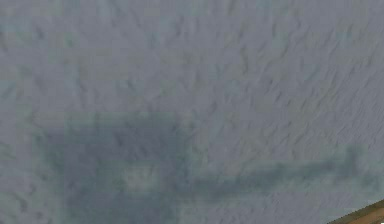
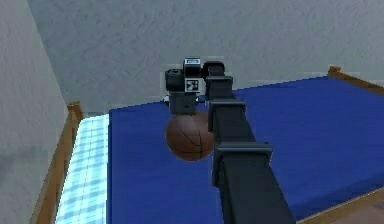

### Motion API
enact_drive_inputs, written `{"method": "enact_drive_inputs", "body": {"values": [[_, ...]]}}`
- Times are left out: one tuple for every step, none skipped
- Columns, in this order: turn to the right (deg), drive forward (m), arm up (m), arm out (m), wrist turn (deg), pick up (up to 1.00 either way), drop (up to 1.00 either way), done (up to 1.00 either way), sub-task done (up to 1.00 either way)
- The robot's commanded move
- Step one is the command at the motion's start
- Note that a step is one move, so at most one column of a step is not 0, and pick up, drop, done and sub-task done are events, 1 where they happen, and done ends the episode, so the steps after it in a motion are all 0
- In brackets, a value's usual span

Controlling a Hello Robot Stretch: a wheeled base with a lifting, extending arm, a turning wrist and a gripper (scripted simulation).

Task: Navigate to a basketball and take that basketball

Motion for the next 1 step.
{"method": "enact_drive_inputs", "body": {"values": [[0.0,0.00,0.00,0.00,6.0,0.00,0.00,0.00,0.00]]}}
